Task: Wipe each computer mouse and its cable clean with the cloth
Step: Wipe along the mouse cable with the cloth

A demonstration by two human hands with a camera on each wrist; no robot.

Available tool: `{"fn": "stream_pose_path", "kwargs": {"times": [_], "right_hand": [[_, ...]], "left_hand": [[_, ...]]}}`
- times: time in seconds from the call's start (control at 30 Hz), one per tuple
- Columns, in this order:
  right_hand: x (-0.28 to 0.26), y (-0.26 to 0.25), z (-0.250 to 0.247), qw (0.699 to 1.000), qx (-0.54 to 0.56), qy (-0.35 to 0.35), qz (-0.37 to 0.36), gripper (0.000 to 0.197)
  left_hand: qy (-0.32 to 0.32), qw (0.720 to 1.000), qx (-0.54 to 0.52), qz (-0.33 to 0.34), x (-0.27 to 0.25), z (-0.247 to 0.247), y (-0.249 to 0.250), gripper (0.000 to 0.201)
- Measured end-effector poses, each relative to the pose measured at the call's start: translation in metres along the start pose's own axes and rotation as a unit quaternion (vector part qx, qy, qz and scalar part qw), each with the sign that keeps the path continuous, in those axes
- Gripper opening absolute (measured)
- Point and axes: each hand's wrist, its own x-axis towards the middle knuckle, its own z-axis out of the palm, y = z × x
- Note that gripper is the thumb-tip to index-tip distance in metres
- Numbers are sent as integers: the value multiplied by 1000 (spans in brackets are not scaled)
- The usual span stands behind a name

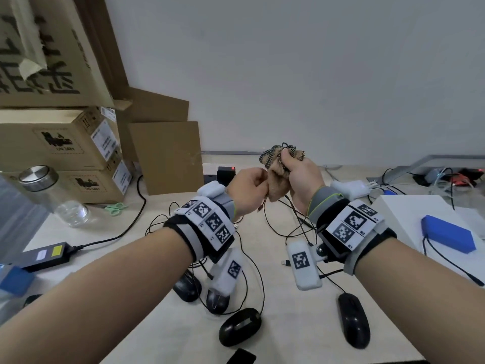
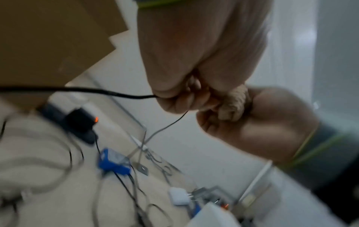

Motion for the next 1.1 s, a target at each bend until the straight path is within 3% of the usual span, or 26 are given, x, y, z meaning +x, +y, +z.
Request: {"fn": "stream_pose_path", "kwargs": {"times": [0.07,0.13,0.2,0.27,0.33,0.4,0.43,0.47,0.5,0.57,0.6,0.63,0.67,0.7,0.73,0.8,0.9,0.93,1.0,1.07,1.1], "right_hand": [[1,-1,-1,1000,6,11,-6,35],[4,-3,-5,999,20,22,-15,34],[7,-6,-7,999,19,35,-12,33],[7,-6,-9,999,21,35,-10,33],[6,-2,-7,1000,11,29,-1,34],[5,2,-5,1000,15,24,0,33],[4,3,-4,1000,20,24,1,31],[3,4,-3,999,20,25,4,29],[3,4,-3,999,22,27,8,28],[2,9,-1,999,30,22,8,29],[2,13,-1,999,29,20,11,32],[0,16,1,999,26,16,15,34],[-3,18,2,999,26,13,18,33],[-6,18,3,999,27,8,21,31],[-7,18,5,999,32,2,24,31],[-10,16,8,999,40,-8,23,32],[-12,15,9,1000,7,-21,19,30],[-11,16,7,1000,0,-17,19,29],[-7,19,2,1000,-6,2,26,31],[-3,24,-3,999,-33,16,36,32],[-4,24,-4,998,-44,17,38,32]], "left_hand": [[-26,990,130,45,-2,-2,-9,12],[-122,960,247,51,-9,-3,-16,15],[-221,890,394,58,-17,-4,-27,19],[-338,785,517,40,-26,-1,-40,23],[-439,678,589,-22,-38,6,-57,25],[-460,657,593,-69,-46,6,-66,19],[-464,658,589,-69,-47,2,-68,21],[-458,677,573,-57,-44,-4,-68,25],[-422,730,535,-38,-39,-10,-69,29],[-277,894,351,-13,-26,-15,-59,27],[-201,953,227,-20,-21,-14,-49,23],[-149,984,87,-42,-15,-11,-39,20],[-122,989,-48,-75,-12,-6,-27,21],[-109,976,-155,-104,-11,-2,-17,24],[-94,965,-214,-123,-12,-1,-9,26],[-43,976,-180,-114,-11,2,-8,31],[18,999,27,-30,-9,0,-21,35],[0,995,97,-2,-12,-1,-23,33],[-129,967,217,35,-20,2,-27,31],[-239,928,282,49,-27,5,-31,35],[-260,918,296,48,-27,5,-34,35]]}}
